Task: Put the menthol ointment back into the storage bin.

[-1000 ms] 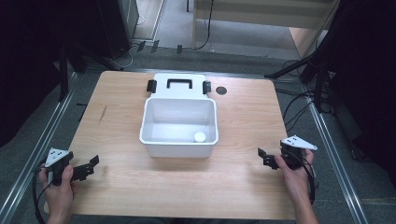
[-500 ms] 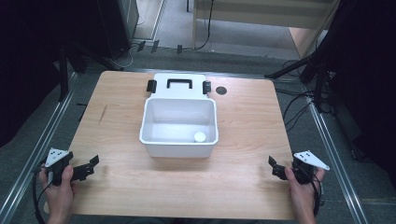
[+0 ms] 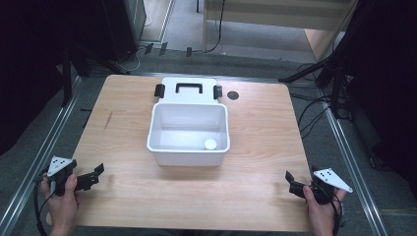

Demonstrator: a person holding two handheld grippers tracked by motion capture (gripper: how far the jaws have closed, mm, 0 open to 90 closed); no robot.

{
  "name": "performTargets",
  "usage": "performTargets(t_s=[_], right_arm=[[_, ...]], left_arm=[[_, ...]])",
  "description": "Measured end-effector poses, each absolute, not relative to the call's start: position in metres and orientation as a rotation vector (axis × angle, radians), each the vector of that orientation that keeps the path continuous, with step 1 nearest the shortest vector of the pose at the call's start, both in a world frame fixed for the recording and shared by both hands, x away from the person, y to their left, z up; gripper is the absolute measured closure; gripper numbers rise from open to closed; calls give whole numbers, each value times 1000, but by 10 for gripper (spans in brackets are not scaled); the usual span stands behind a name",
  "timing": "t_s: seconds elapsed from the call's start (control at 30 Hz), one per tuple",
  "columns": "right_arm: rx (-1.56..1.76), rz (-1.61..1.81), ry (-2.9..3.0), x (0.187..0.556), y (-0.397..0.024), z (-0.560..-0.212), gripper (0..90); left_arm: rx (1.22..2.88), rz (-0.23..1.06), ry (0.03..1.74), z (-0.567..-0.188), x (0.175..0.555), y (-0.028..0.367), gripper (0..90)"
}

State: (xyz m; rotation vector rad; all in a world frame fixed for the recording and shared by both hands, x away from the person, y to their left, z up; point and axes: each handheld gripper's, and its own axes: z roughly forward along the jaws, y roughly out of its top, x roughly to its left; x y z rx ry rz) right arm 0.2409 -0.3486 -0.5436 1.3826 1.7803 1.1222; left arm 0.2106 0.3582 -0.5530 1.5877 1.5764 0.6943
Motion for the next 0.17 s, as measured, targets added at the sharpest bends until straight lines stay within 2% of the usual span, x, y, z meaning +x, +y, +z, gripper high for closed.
performTargets(t_s=[0.17], right_arm=[[1381,1132,1773,238,-349,-544,7]], left_arm=[[1590,691,1577,-553,211,358,0]])
